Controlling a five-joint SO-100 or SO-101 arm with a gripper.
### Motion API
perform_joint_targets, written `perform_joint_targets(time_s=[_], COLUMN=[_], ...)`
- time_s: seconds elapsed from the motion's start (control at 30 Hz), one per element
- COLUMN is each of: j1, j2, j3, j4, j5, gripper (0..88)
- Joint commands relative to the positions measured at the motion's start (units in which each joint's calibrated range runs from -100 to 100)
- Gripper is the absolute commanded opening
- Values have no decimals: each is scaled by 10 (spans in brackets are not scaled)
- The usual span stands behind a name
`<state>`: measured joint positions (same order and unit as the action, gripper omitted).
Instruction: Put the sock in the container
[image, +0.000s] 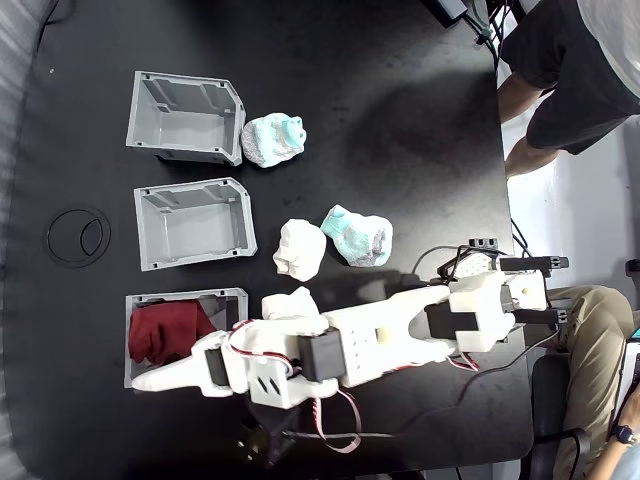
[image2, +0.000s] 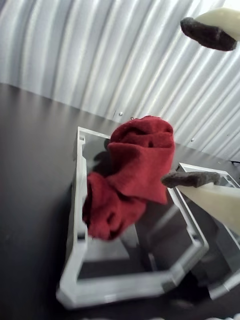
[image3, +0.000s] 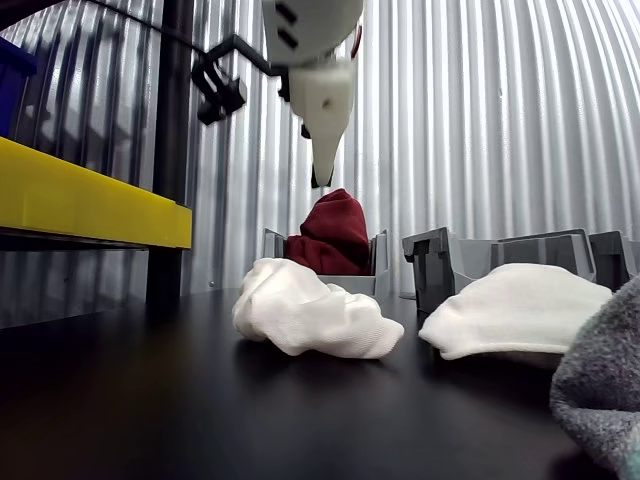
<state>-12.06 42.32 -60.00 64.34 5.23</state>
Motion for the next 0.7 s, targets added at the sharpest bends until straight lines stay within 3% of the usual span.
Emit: perform_joint_targets(time_s=[0.0, 0.2, 0.23, 0.5, 0.67], j1=[-7, -9, -11, -12, -4], j2=[-67, -127, -142, -260, -363], j3=[-34, -35, -35, -28, 51], j4=[75, 190, 212, 353, 357], j5=[-3, -3, -3, -10, -25], gripper=[348, 23, 1, 14, 13])
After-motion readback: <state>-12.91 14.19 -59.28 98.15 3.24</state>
